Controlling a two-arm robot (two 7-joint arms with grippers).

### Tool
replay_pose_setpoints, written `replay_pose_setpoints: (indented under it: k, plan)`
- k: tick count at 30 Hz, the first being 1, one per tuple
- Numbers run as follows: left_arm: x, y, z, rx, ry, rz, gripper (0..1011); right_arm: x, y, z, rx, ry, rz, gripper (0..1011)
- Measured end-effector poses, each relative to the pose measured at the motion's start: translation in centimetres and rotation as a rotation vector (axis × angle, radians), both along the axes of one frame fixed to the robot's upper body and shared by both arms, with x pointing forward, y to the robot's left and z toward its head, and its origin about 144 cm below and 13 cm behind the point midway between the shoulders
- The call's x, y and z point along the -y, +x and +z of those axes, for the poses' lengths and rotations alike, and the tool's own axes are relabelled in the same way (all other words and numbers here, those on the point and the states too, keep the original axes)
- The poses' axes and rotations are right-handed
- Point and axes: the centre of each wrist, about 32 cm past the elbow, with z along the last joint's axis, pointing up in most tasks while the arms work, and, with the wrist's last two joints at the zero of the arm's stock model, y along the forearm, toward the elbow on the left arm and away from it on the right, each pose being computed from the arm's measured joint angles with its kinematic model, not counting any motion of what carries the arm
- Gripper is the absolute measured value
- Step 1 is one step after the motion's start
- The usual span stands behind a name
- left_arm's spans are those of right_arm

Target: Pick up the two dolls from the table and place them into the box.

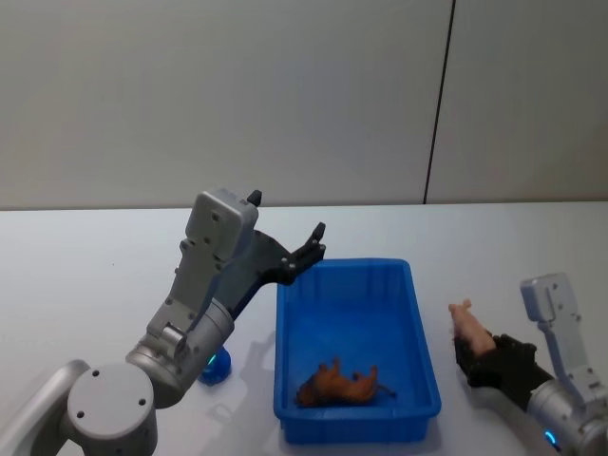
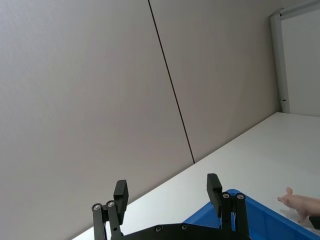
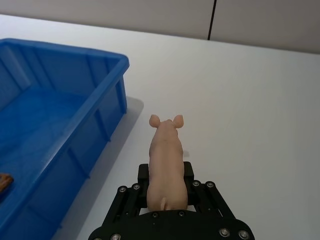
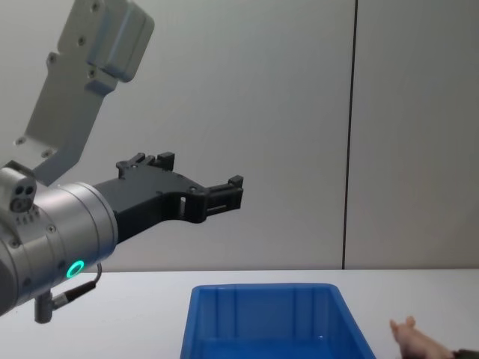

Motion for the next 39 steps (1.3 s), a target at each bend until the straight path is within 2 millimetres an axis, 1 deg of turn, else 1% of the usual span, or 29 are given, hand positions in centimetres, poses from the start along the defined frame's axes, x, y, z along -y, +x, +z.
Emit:
replay_pose_setpoints:
  k: [11, 18, 25, 34, 39]
  plan:
    - [0.0, 0.0, 0.0, 0.000, 0.000, 0.000, 1003, 0.3, 0.0, 1.3, 0.109, -0.020, -0.013, 371]
    - [0.0, 0.0, 0.0, 0.000, 0.000, 0.000, 1003, 0.3, 0.4, 2.8, 0.200, -0.017, 0.018, 369]
    - [0.0, 0.0, 0.0, 0.000, 0.000, 0.000, 1003, 0.1, 1.1, 4.5, 0.273, 0.005, 0.090, 369]
    - [0.0, 0.0, 0.0, 0.000, 0.000, 0.000, 1003, -0.3, 2.0, 6.2, 0.297, 0.050, 0.188, 371]
    - [0.0, 0.0, 0.0, 0.000, 0.000, 0.000, 1003, -0.5, 2.6, 7.1, 0.261, 0.090, 0.255, 369]
